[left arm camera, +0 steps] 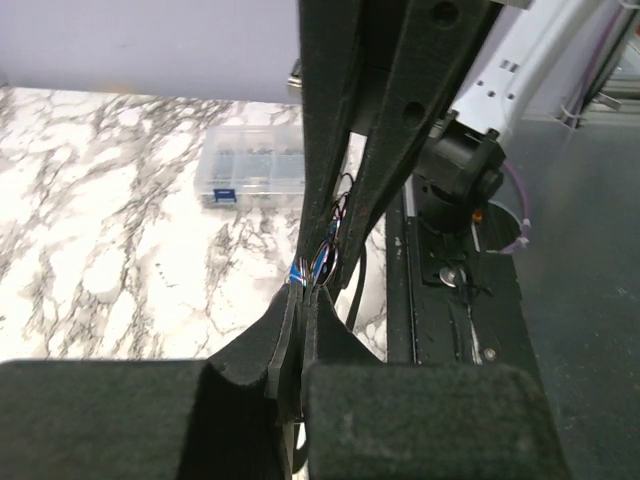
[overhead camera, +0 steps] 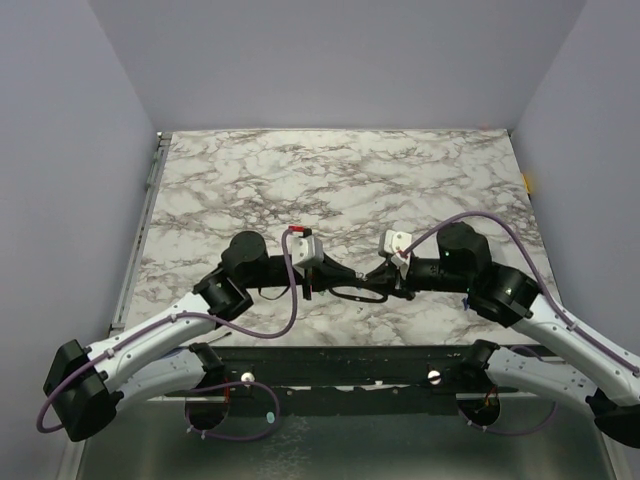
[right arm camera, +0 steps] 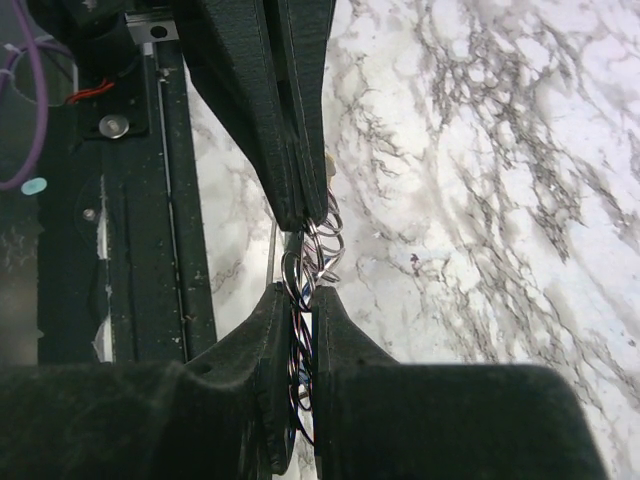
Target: Put the keys on the keyring
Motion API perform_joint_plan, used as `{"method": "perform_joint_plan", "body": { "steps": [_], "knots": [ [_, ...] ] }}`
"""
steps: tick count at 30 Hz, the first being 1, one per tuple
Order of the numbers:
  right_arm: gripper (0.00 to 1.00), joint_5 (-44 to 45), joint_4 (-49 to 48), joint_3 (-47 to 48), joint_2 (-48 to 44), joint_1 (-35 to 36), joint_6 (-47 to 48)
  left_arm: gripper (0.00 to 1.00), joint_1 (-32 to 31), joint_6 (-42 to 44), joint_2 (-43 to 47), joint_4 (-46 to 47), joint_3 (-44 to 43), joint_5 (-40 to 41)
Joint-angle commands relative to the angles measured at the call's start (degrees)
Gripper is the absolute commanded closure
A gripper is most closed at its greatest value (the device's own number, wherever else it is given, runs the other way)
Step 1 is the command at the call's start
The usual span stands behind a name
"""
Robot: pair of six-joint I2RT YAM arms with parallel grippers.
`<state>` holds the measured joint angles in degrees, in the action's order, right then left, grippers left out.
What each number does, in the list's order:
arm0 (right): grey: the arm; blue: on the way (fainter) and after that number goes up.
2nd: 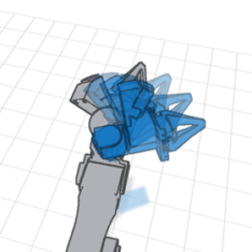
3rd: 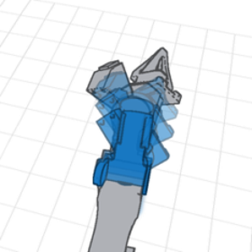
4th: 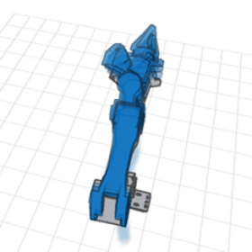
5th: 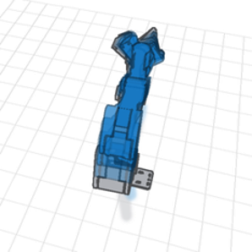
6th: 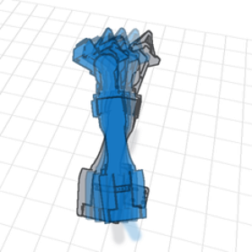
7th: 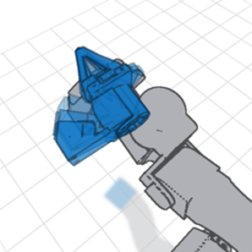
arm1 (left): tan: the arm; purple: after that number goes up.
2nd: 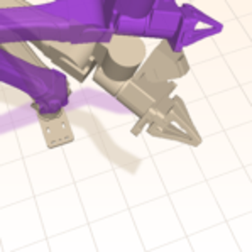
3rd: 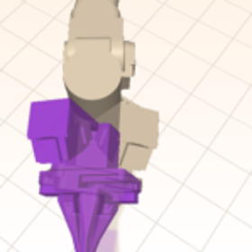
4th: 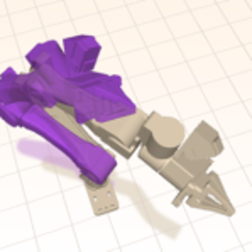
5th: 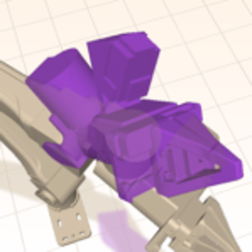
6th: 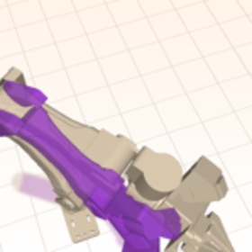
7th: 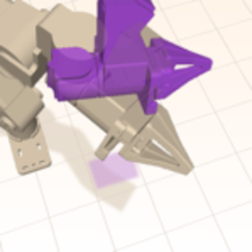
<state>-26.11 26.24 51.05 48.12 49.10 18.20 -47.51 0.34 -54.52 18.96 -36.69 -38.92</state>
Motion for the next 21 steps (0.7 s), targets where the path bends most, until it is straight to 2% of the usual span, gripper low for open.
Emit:
{"method": "perform_joint_plan", "body": {
  "steps": [1,6,9,10,12,13,15,17,19,21],
  "knots": [
    [0.99,0.9,-1.4,-0.5,-2.6,0.3,0.7,1.0,1.2,-2.2,-1.3,-4.3,-2.9,14.5],
    [0.99,4.1,-2.8,-0.5,-3.1,0.3,1.1,1.0,1.5,-9.5,-3.5,-5.7,-4.9,27.5],
    [0.99,4.8,-2.4,-0.1,-2.2,0.3,1.5,0.98,2.0,-10.4,-4.9,-8.0,-6.2,31.7],
    [0.99,4.8,-2.0,0.2,-1.7,0.3,1.5,0.88,2.2,-10.8,-5.2,-9.6,-7.0,34.7],
    [0.99,4.7,-1.4,0.4,-0.9,0.3,1.4,0.59,2.8,-11.6,-5.7,-13.4,-8.8,42.9],
    [0.99,4.5,-1.4,0.4,-0.7,0.3,1.4,0.5,3.3,-12.0,-5.5,-15.4,-9.6,46.9],
    [0.99,4.0,-1.5,0.4,-0.5,0.3,1.2,0.39,4.6,-11.4,-4.6,-17.8,-10.8,51.6],
    [0.99,3.4,-1.5,0.5,-0.3,0.3,1.0,0.33,5.7,-10.1,-2.1,-17.6,-10.4,52.2],
    [0.99,2.8,-1.5,0.7,-0.1,0.3,0.8,0.28,6.2,-8.0,1.0,-15.0,-8.8,49.4],
    [0.99,2.2,-1.4,0.8,0.1,0.3,0.6,0.26,6.5,-6.1,4.3,-11.9,-7.2,43.8]
  ]
}}
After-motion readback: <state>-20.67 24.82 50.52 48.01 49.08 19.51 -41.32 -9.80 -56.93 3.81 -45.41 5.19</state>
